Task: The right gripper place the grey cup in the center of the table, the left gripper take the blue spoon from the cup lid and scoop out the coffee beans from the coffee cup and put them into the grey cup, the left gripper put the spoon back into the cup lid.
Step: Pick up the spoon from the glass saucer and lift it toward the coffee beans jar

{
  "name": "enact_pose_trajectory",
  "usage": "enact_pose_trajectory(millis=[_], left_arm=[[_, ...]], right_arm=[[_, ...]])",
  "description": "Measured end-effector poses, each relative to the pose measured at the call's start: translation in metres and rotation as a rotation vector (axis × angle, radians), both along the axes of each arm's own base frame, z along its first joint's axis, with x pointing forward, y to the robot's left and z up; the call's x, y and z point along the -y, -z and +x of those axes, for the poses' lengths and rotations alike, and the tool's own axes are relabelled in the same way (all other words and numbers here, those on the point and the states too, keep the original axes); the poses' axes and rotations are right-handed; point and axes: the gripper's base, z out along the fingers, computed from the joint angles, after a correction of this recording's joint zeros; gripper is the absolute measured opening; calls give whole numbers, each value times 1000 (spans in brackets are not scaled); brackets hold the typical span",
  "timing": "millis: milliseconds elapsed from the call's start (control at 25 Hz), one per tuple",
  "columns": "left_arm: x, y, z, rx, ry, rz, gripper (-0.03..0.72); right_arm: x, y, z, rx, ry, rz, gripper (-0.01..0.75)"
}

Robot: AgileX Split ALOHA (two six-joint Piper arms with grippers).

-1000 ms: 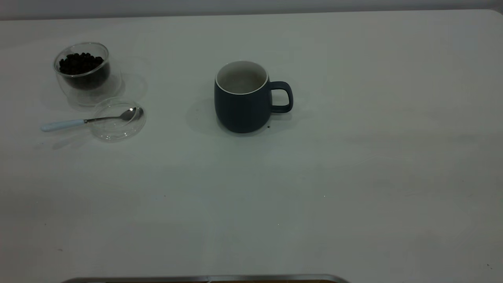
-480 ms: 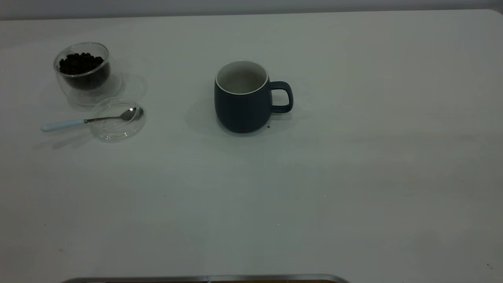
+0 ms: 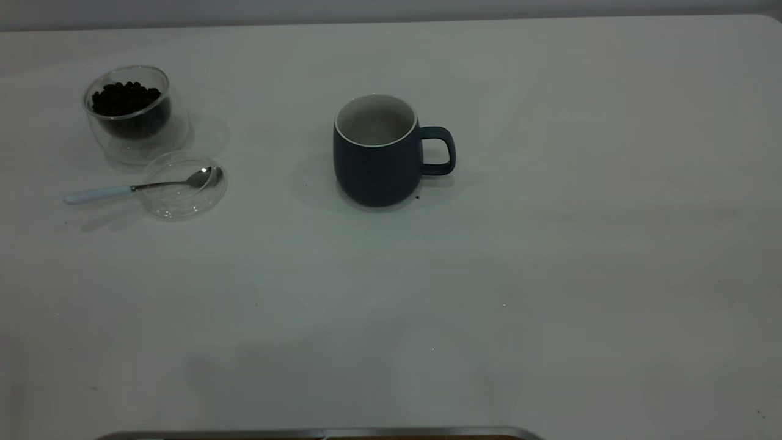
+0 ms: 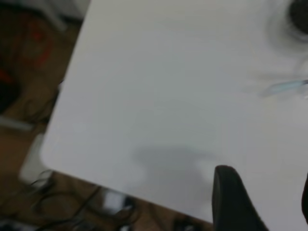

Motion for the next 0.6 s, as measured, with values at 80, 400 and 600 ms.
enact_pose_trajectory(millis=[80, 400, 600], left_arm=[[-6, 10, 15, -49, -32, 7, 418], [-44, 62, 62, -170, -155, -170, 418], [-55, 101, 84, -245, -116, -382, 418]], right_arm=[[0, 0, 0, 0, 0, 0, 503], [0, 0, 0, 0, 0, -1, 503], [0, 0, 0, 0, 0, -1, 503]])
